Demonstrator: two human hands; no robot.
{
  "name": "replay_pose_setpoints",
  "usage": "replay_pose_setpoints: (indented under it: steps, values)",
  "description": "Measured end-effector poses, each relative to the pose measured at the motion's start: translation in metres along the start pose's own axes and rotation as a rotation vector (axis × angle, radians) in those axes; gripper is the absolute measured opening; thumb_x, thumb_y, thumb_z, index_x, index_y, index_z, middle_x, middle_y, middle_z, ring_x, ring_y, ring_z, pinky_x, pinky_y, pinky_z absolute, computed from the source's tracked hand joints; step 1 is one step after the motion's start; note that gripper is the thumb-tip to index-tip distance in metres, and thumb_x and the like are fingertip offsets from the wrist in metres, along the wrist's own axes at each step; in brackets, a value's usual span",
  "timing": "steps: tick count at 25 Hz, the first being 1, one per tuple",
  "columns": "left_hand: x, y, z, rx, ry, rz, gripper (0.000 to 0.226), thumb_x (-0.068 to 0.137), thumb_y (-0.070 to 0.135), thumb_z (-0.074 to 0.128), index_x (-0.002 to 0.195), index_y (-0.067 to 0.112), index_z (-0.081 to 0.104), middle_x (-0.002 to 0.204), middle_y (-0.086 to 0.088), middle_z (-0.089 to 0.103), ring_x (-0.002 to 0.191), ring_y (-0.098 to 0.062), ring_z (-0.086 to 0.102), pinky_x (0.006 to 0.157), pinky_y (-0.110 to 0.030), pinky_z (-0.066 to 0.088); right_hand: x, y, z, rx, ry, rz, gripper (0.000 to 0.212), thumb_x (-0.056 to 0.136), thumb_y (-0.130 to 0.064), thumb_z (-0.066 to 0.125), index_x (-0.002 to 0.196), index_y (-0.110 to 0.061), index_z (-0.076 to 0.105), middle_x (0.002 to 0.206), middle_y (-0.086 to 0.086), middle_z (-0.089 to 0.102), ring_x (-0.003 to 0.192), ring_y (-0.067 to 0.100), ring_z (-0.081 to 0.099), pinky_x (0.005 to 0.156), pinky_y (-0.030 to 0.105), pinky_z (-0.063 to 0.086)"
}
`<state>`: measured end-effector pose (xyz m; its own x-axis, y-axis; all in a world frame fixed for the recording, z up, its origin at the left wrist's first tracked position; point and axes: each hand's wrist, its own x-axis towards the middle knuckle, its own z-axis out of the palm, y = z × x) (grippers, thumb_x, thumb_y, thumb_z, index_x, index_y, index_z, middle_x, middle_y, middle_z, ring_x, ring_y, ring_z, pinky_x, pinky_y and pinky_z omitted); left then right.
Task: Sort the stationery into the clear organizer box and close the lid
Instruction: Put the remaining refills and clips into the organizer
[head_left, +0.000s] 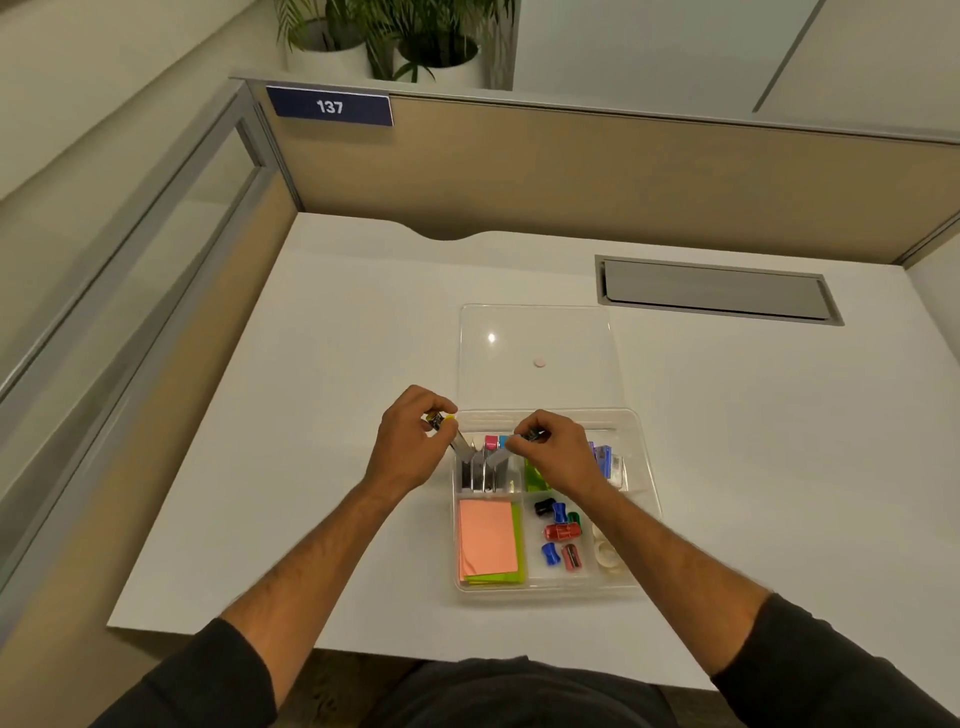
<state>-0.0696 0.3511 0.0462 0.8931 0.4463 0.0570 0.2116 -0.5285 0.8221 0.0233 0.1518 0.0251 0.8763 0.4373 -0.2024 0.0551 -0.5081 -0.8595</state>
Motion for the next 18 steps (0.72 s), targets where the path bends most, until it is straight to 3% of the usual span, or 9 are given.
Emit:
replay_pose_setpoints:
  steps: [6,8,14,18]
  values:
    - [0.009,-0.012,-0.001,-0.035,0.015,-0.031,0.014,0.084,0.007,0.072,0.092,0.018,0.071,0.096,0.005,0.06,0.085,-0.01,0.062,0.072,-0.017,0.053,0.0,0.007,0.029,0.013,-0.081,0.041,0.019,0.067,-0.025,0.076,0.076,-0.016,0.063,0.079,0.001,0.067,0.075,0.02,0.066,0.07,0.038,0.059]
    - [0.01,-0.014,0.0,-0.047,0.008,-0.032,0.014,0.083,0.007,0.072,0.091,0.018,0.071,0.095,0.006,0.06,0.086,-0.009,0.062,0.073,-0.019,0.054,-0.005,0.015,0.037,-0.018,-0.115,-0.01,0.018,0.07,-0.017,0.075,0.08,-0.016,0.06,0.084,0.001,0.064,0.079,0.019,0.063,0.072,0.038,0.057]
    - [0.013,-0.014,0.006,-0.049,-0.008,-0.043,0.011,0.084,0.008,0.072,0.093,0.016,0.072,0.096,0.005,0.059,0.087,-0.012,0.062,0.076,-0.024,0.057,-0.005,0.031,0.031,-0.534,-0.302,-0.276,0.049,0.083,-0.014,0.068,0.129,-0.016,0.052,0.122,0.004,0.057,0.114,0.02,0.048,0.099,0.03,0.04]
    - [0.014,-0.011,0.007,-0.046,-0.003,-0.049,0.011,0.085,0.008,0.072,0.094,0.014,0.072,0.097,0.003,0.059,0.087,-0.013,0.062,0.077,-0.024,0.057,-0.001,0.027,0.037,-0.861,-0.266,-0.358,0.046,0.083,-0.02,0.067,0.127,-0.018,0.055,0.122,0.004,0.059,0.115,0.025,0.046,0.097,0.038,0.039]
